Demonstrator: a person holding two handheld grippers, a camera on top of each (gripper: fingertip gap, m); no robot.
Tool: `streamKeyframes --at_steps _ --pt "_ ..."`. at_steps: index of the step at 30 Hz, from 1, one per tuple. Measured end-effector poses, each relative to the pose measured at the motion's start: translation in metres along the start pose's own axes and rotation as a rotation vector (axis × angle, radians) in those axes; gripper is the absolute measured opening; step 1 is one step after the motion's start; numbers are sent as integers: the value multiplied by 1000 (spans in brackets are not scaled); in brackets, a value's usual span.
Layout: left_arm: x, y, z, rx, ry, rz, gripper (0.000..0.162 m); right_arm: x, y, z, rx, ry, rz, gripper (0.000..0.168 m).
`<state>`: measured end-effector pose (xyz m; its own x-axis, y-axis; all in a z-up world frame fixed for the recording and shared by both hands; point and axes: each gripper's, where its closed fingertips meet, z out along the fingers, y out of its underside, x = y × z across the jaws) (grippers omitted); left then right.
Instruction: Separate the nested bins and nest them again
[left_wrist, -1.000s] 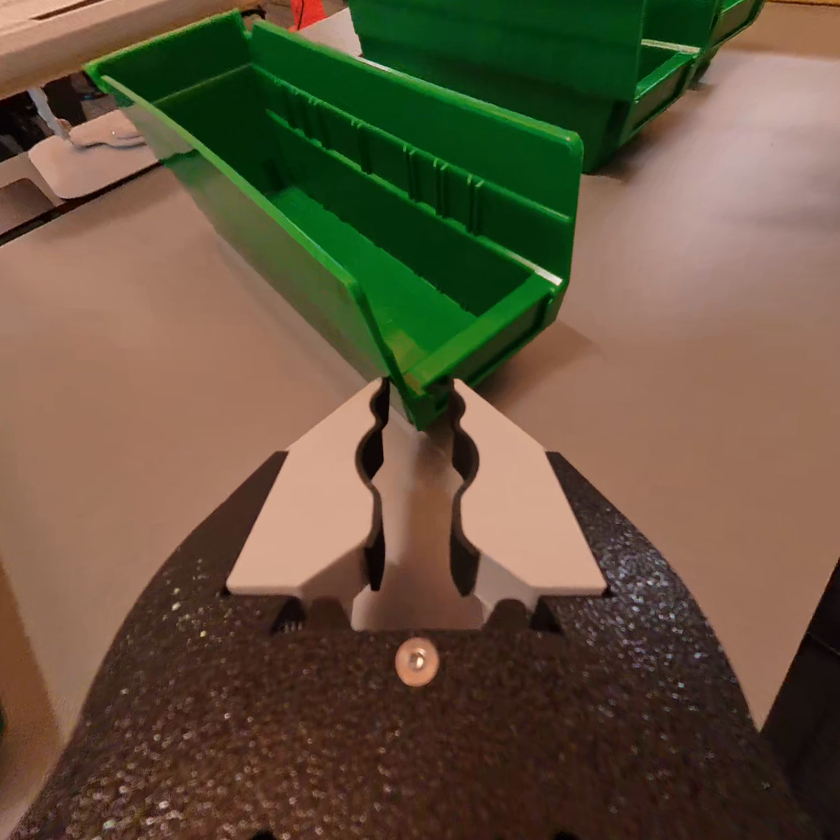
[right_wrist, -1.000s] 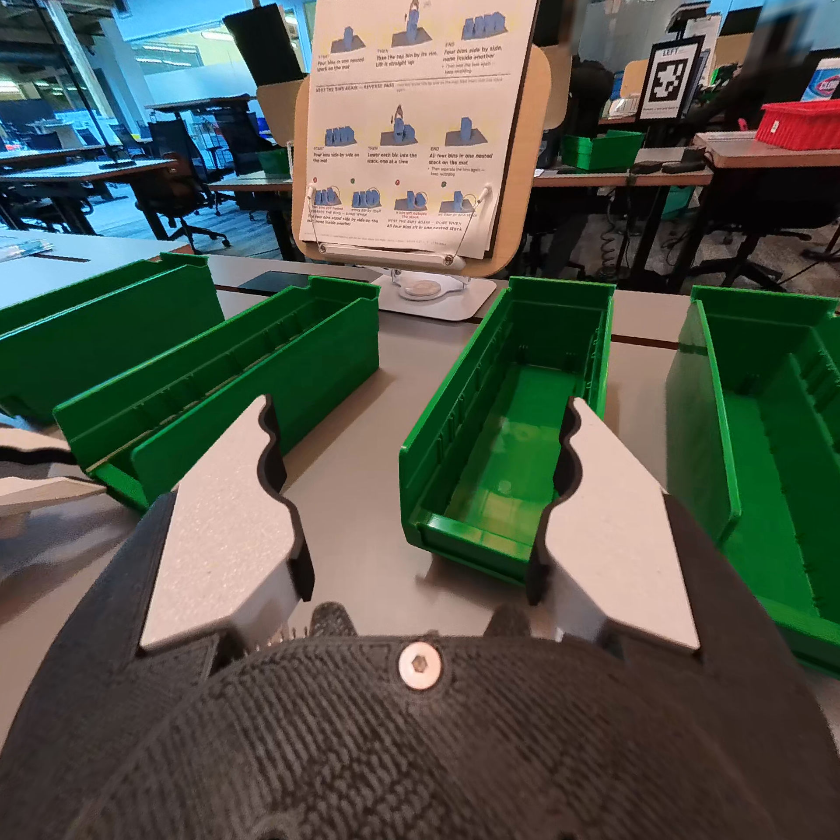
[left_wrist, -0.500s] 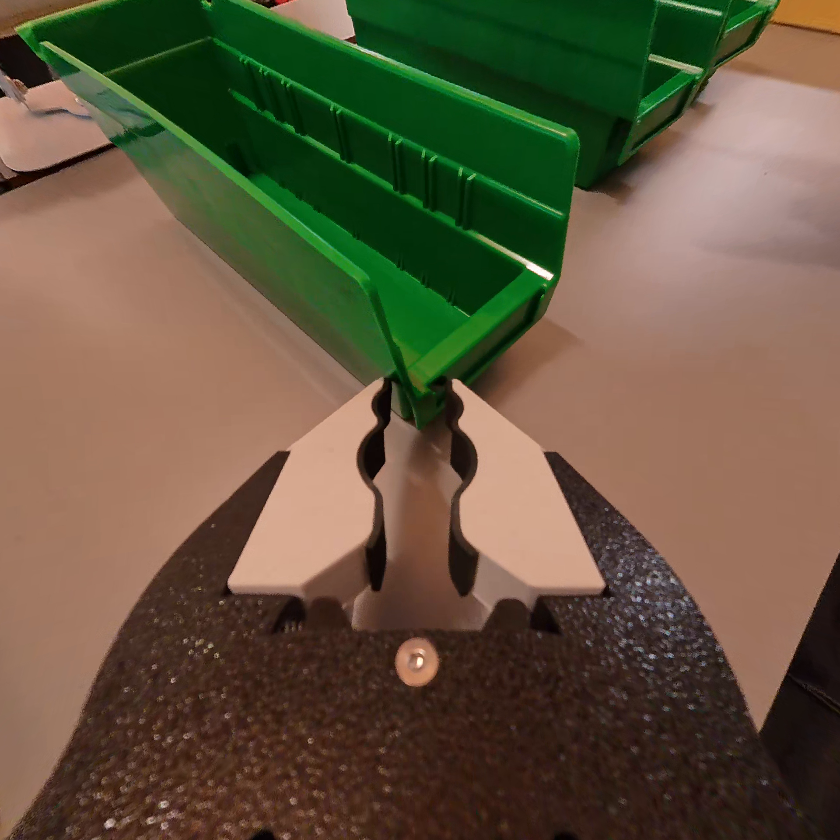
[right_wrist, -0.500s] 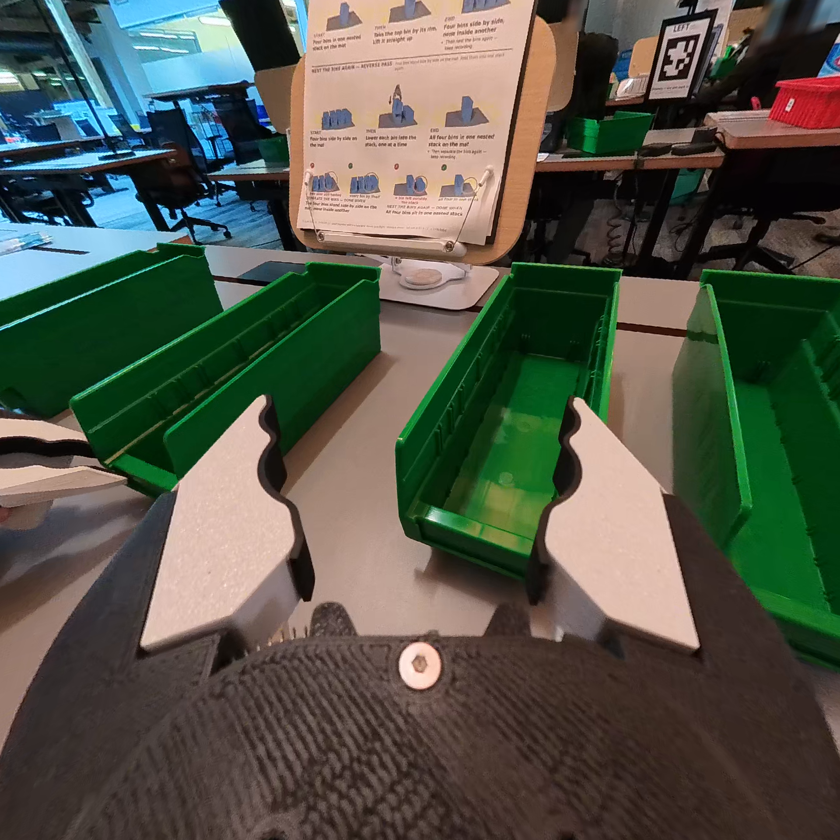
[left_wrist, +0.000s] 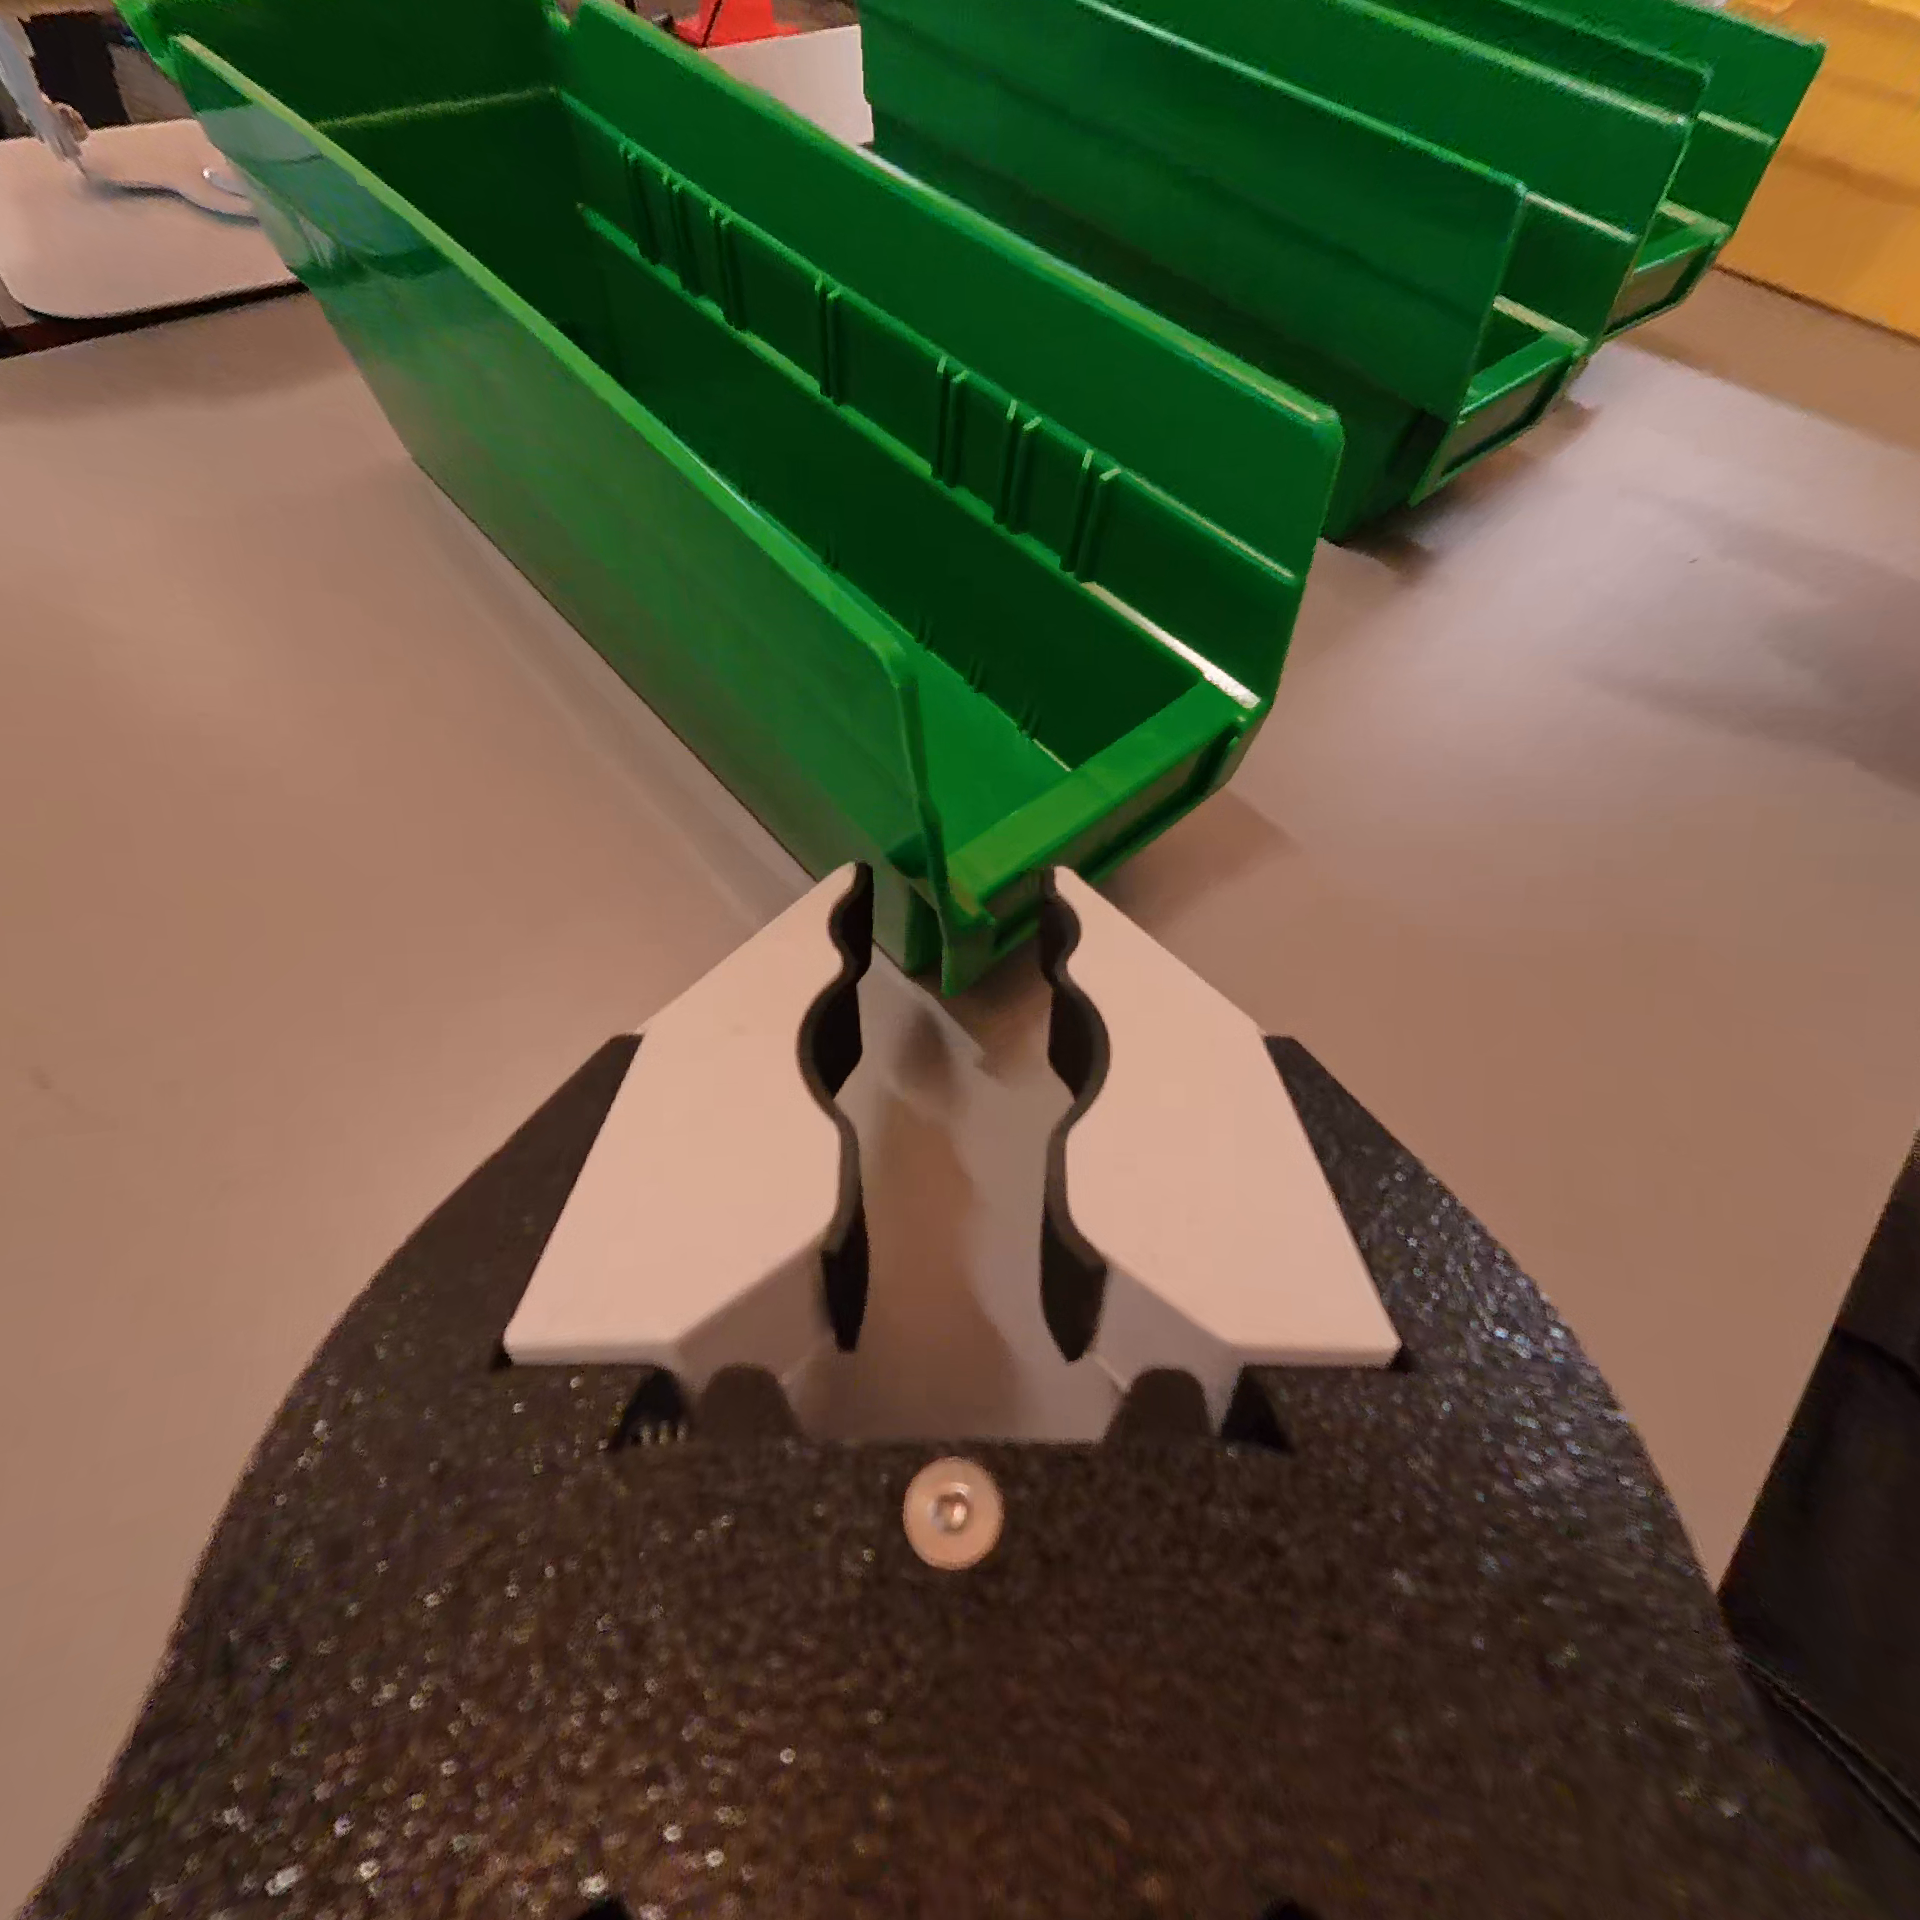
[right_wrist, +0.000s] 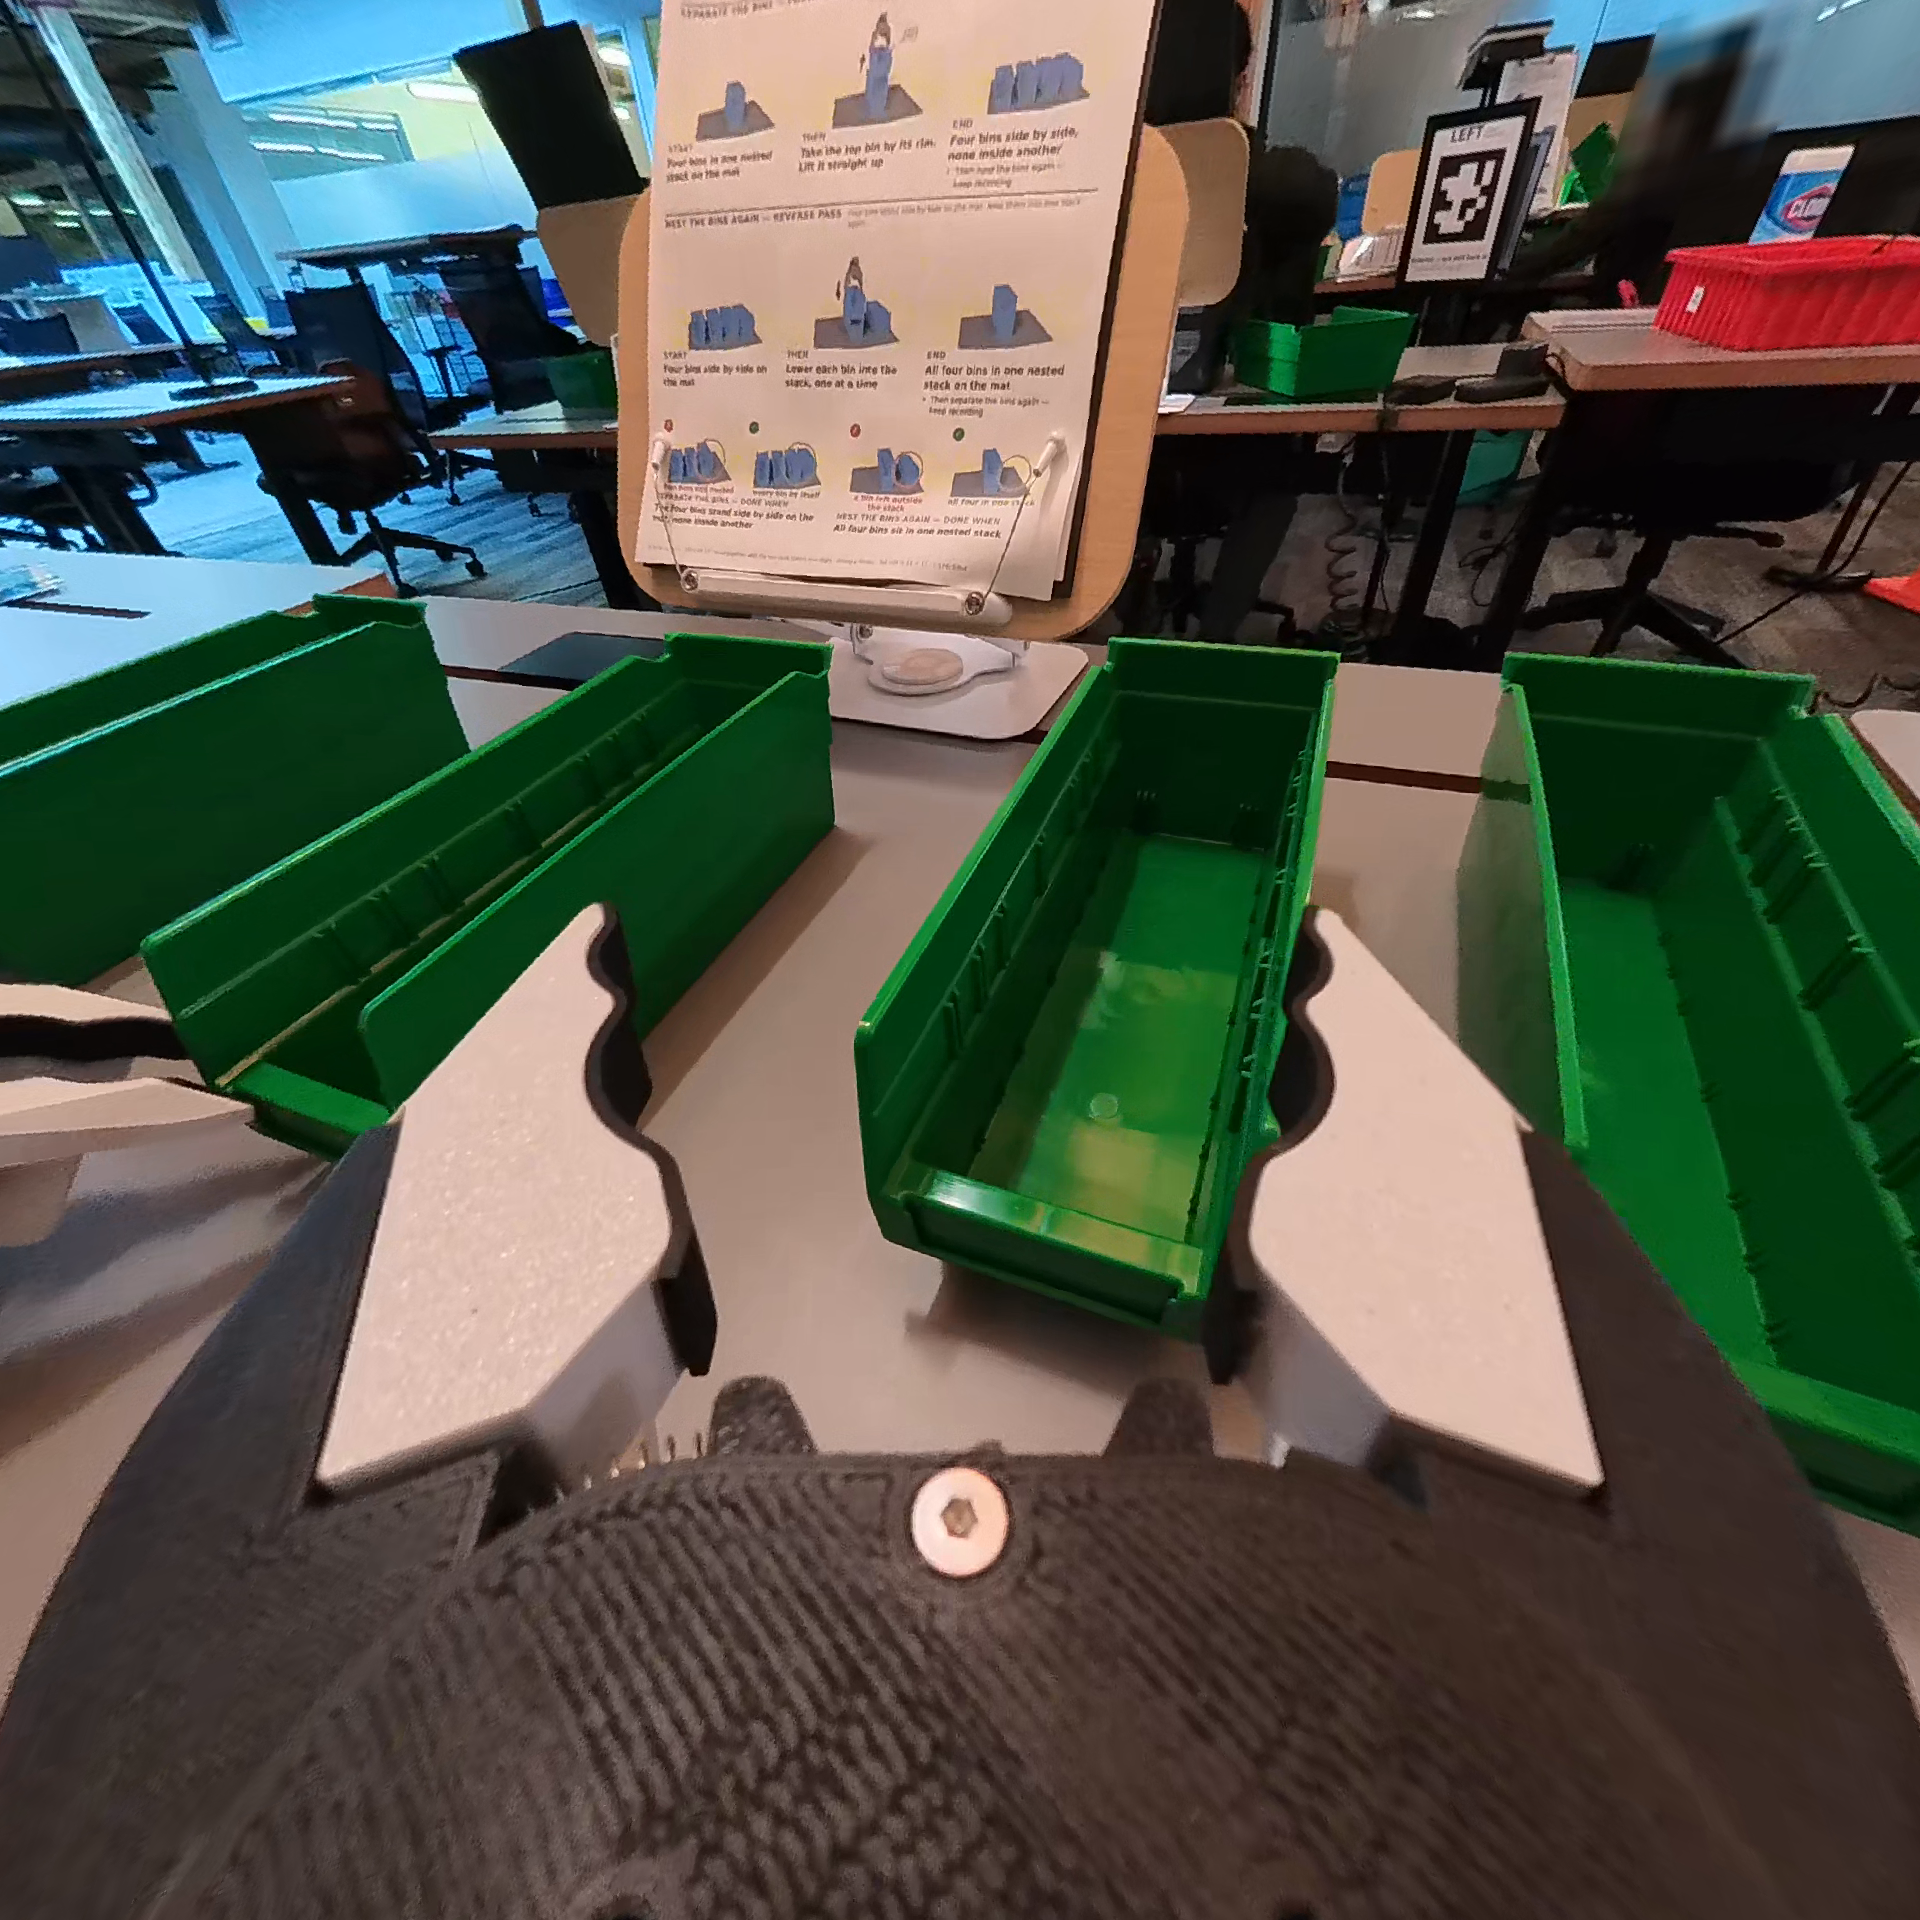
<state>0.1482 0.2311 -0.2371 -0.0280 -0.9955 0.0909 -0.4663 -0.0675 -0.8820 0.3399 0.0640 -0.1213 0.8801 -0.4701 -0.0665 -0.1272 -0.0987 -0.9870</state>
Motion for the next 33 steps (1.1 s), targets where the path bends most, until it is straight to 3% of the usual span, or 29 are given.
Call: streamKeyframes --at_steps 14,21,33 --pt "6 5 -19 -1 -73 82 49 19 0 -7 -33 72 -27 129" --pt "-12 7 -30 24 -172 74 68 31 -10 -17 -8 101 -26 128" --pt "-35 -9 -36 102 -401 123 77 44 14 -21 -156 101 -2 138"
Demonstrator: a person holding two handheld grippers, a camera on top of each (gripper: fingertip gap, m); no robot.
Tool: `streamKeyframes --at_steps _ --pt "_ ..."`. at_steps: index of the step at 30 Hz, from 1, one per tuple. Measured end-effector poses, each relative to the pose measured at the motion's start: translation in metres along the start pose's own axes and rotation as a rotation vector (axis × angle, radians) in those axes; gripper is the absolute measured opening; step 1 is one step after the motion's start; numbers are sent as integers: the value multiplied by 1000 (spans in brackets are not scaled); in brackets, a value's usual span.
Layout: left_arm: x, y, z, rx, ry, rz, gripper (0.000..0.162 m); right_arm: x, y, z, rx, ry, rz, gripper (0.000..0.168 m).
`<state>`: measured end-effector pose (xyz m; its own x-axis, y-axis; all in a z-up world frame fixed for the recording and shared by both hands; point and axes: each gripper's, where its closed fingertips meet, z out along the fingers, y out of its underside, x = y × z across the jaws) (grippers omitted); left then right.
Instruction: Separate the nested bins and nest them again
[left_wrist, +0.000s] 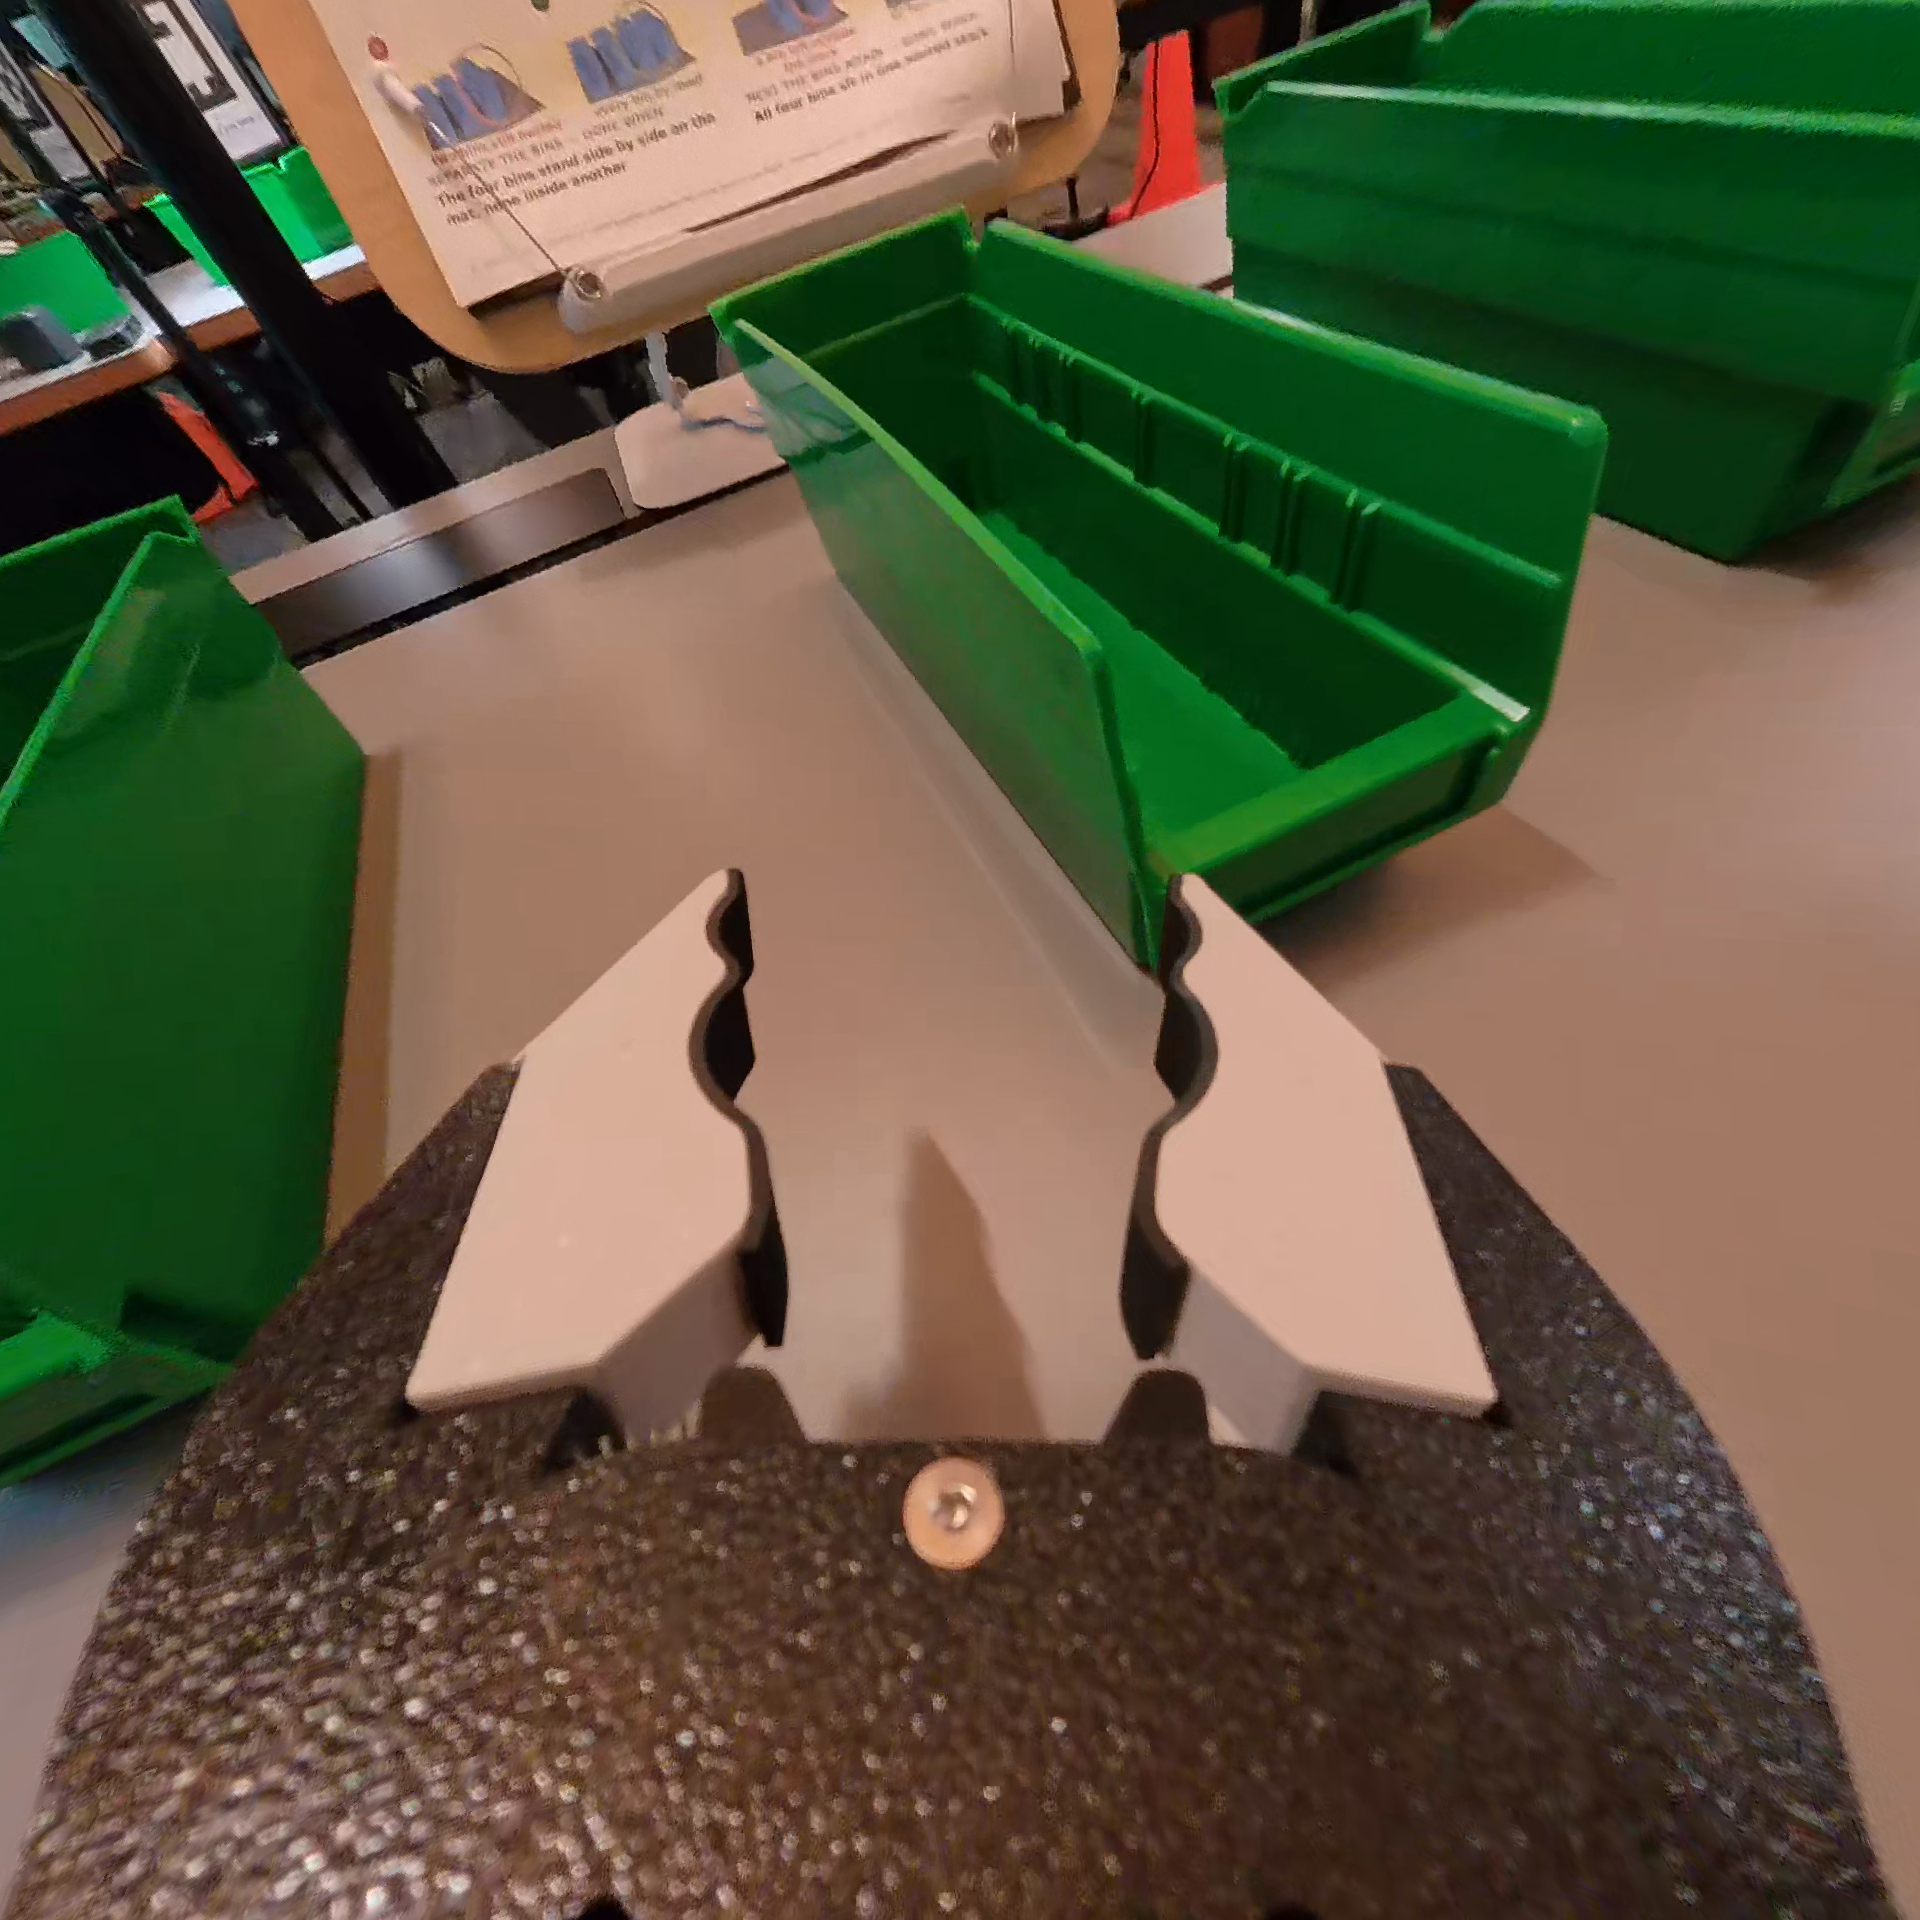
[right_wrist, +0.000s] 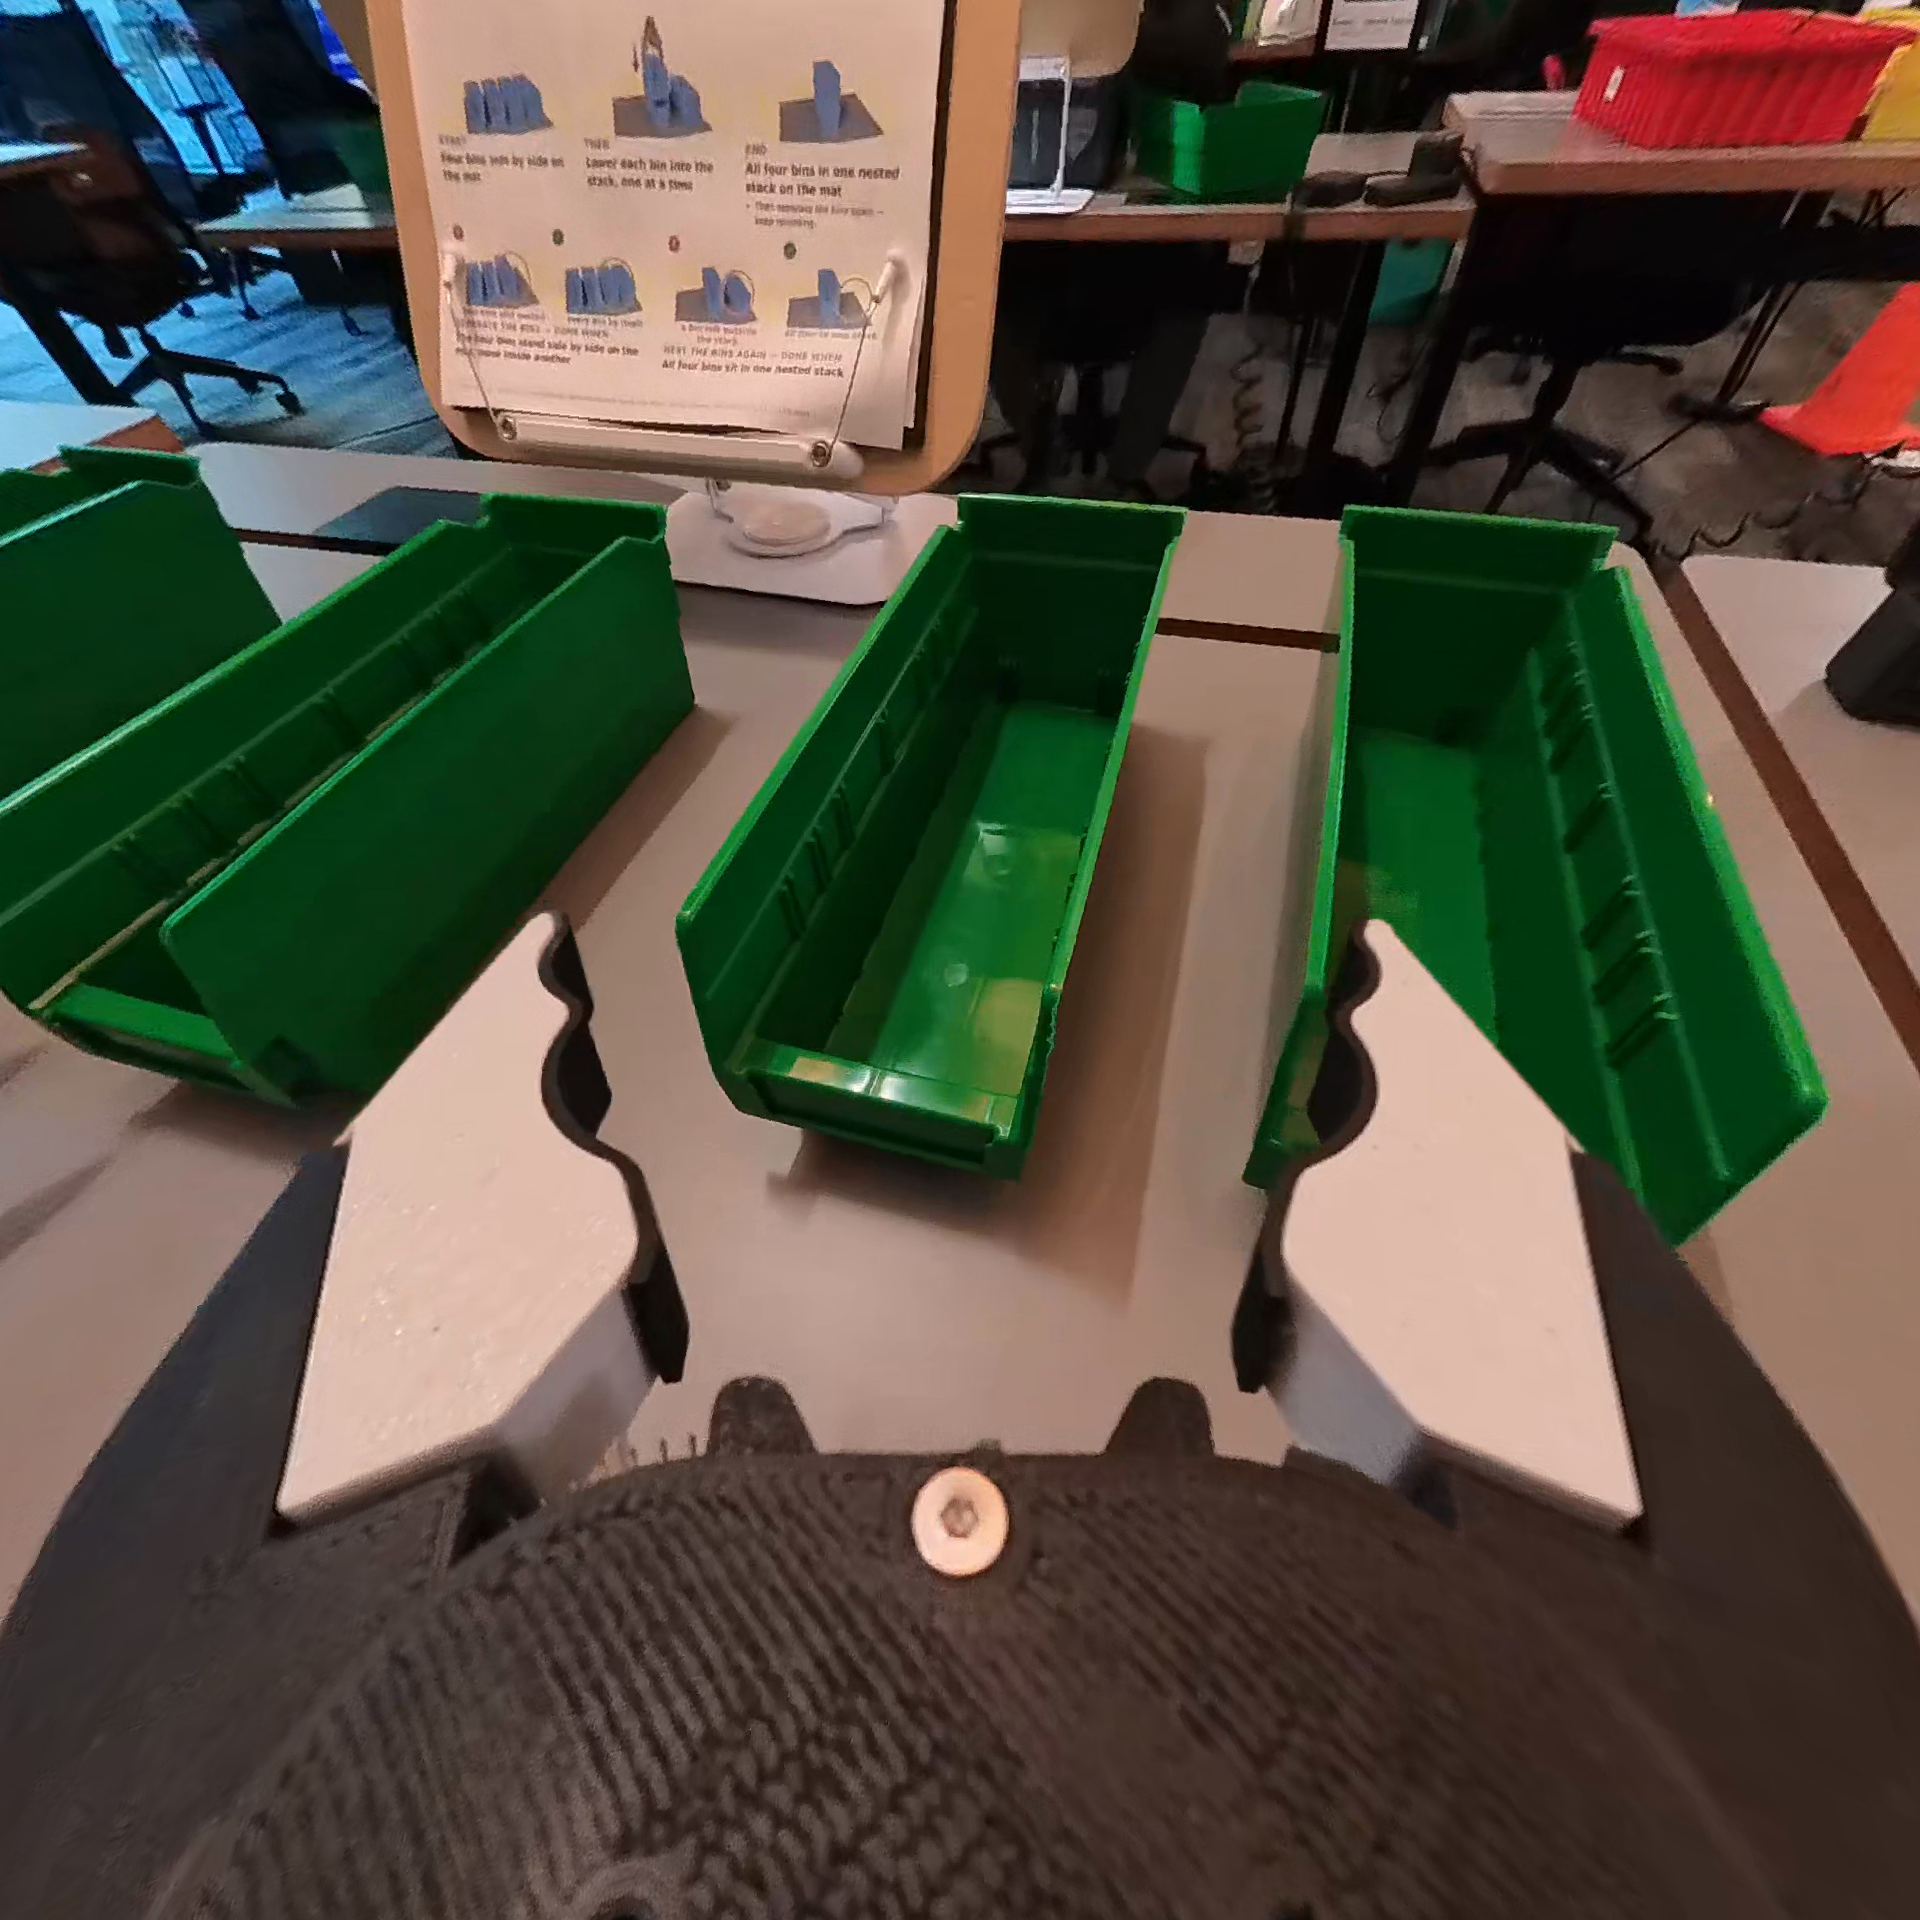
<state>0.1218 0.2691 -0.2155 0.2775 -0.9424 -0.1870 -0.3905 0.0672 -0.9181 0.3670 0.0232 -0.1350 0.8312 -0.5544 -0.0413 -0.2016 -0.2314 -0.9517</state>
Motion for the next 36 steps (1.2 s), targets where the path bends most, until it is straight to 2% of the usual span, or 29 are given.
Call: streamKeyframes --at_steps 3,13,19,23,26,29,34,36 --pt "-3 2 -2 -1 17 -29 92 5 -3 -2 12 25 -12 138" --pt "-18 19 -13 -37 49 -142 88 19 4 -4 4 47 23 130" --pt "-24 31 -21 -73 45 -154 86 55 8 -21 6 145 46 126" --pt "-29 31 -27 -72 49 -194 85 86 15 -36 16 206 106 117" --pt "-29 28 -29 -66 63 -223 85 92 20 -42 26 163 174 99" --pt "-35 27 -29 -62 41 -220 85 96 21 -46 43 140 231 93" --pt "-50 30 -26 -72 6 -240 84 106 19 -52 77 220 162 79" --pt "-58 28 -26 -74 -14 -250 84 109 16 -54 89 264 100 78"
